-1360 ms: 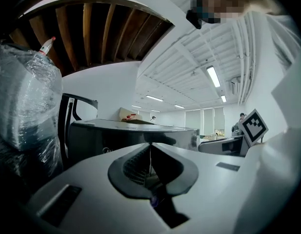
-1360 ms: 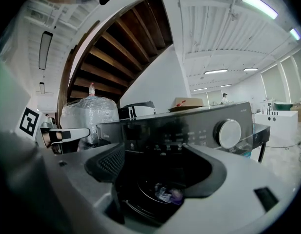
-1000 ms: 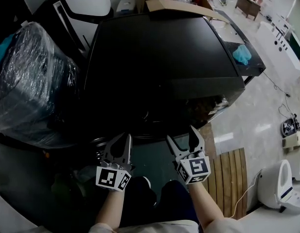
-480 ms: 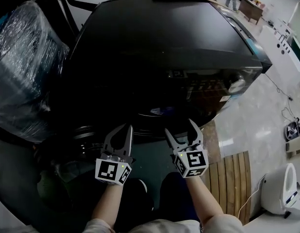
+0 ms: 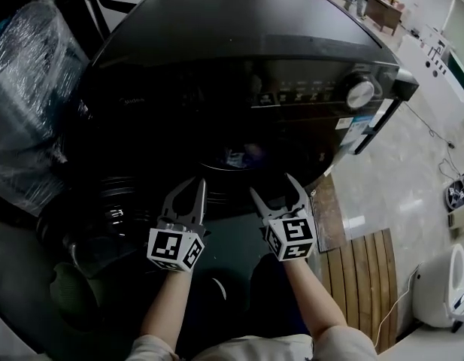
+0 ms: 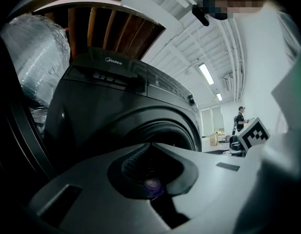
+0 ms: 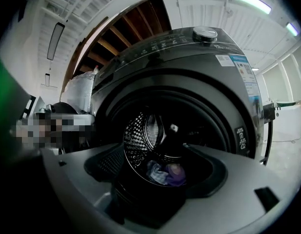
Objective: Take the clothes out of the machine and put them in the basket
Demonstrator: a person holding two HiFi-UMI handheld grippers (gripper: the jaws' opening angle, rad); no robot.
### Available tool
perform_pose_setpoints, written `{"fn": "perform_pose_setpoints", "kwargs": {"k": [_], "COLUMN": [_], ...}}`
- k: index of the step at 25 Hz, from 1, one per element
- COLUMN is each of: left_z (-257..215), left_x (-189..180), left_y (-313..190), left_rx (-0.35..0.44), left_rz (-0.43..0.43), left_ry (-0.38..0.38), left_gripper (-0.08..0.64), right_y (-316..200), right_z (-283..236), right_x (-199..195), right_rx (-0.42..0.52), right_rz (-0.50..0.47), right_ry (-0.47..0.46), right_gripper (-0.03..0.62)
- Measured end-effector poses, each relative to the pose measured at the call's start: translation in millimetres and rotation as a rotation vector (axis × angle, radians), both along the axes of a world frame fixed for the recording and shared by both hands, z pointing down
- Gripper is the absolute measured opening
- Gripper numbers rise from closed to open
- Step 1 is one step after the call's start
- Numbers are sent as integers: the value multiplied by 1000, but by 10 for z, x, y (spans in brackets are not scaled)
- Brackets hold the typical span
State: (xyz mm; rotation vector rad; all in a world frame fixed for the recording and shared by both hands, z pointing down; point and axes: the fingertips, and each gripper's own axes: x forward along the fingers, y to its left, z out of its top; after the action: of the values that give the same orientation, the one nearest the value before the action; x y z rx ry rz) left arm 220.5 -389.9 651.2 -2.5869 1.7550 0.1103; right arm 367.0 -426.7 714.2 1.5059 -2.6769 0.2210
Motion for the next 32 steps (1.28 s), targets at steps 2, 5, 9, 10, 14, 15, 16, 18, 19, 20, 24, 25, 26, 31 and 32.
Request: {"fn": "perform_pose_setpoints", "kwargs": {"k": [2,5,9,10,14,15,16,18,19,20,24,25,26,31,32], "left_z": [116,284,397,401,387,406,432,471,476,470,418,420,428,450,458], "left_x": [46,75,83,71,51,53,49,31,25,20,2,-3,-8,-11,-5], "left_y": [-1,24,58,66,42,41,41,32,27,25,30,27,22,-8,-7], "left_rx": [-8,-25,-39,-39,-42,-46,-55,-78,-87,-91,-76,-74,-73,-76,-77], "left_rz": [6,6,-4,-14,-50,-56,-62,-67,-68,-69,-67,-65,-63,-52,-48], "left_ry": [-6,-18,-53,-61,-79,-84,-83,-66,-59,-55,-55,-55,-56,-55,-55], "left_gripper": [21,21,20,20,20,20,20,20,20,20,20,20,20,20,20], "right_y": [20,43,22,22,-3,-4,-5,-17,-26,-36,-71,-88,-108,-231,-266], "right_z": [66,142,239,261,324,347,371,411,427,444,508,535,567,706,735], "right_x": [17,32,38,28,-3,1,3,-1,-6,-13,-70,-76,-77,-117,-118], "right_rx": [-5,-4,-11,-14,-20,-25,-30,-39,-42,-46,-68,-72,-76,-103,-107], "right_rz": [0,4,8,5,3,8,12,19,21,22,21,25,30,46,51], "right_ry": [-2,6,11,16,22,21,19,15,16,17,17,18,21,30,34], "right_gripper": [376,376,377,377,377,377,376,376,376,376,376,376,376,376,376]}}
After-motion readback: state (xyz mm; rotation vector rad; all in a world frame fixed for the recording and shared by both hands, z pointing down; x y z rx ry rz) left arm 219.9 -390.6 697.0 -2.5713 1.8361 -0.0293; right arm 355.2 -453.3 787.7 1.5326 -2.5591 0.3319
